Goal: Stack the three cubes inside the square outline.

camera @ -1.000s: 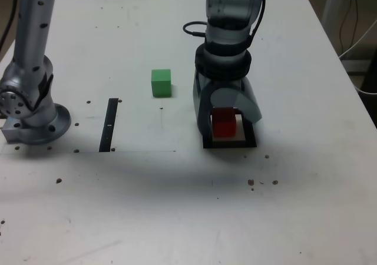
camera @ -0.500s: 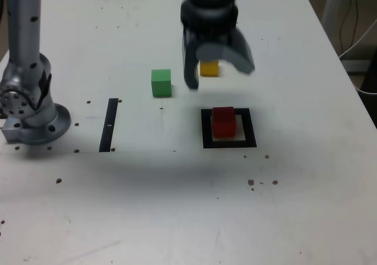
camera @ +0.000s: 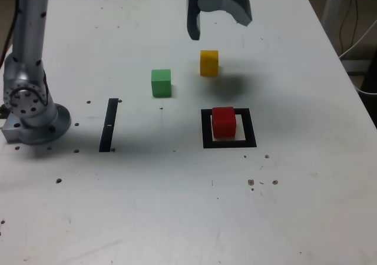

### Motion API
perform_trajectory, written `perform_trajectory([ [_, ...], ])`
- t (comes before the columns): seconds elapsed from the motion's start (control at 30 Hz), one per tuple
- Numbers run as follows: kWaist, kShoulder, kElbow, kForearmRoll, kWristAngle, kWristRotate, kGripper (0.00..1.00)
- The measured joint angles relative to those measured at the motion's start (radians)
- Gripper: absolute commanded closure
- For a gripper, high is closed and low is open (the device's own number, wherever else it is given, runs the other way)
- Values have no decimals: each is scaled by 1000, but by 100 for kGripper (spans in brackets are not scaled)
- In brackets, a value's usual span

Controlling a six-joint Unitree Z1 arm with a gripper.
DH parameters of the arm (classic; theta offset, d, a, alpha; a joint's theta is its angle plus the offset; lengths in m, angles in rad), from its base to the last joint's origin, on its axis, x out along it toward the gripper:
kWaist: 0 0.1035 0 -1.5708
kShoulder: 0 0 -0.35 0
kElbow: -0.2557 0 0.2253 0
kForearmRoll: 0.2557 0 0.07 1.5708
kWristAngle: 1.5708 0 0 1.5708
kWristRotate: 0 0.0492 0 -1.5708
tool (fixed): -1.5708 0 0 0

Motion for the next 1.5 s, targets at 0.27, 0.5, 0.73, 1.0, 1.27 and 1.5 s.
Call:
perform_trajectory([
  [0.27,35,37,12,-4,-7,16,2],
  [0.5,35,106,18,-9,-35,16,3],
  [0.73,36,133,35,-44,-37,16,3],
  [1.0,66,133,73,-80,-22,16,3],
  [1.27,73,150,105,-110,-24,16,6],
  [1.5,73,159,122,-140,-47,16,15],
])
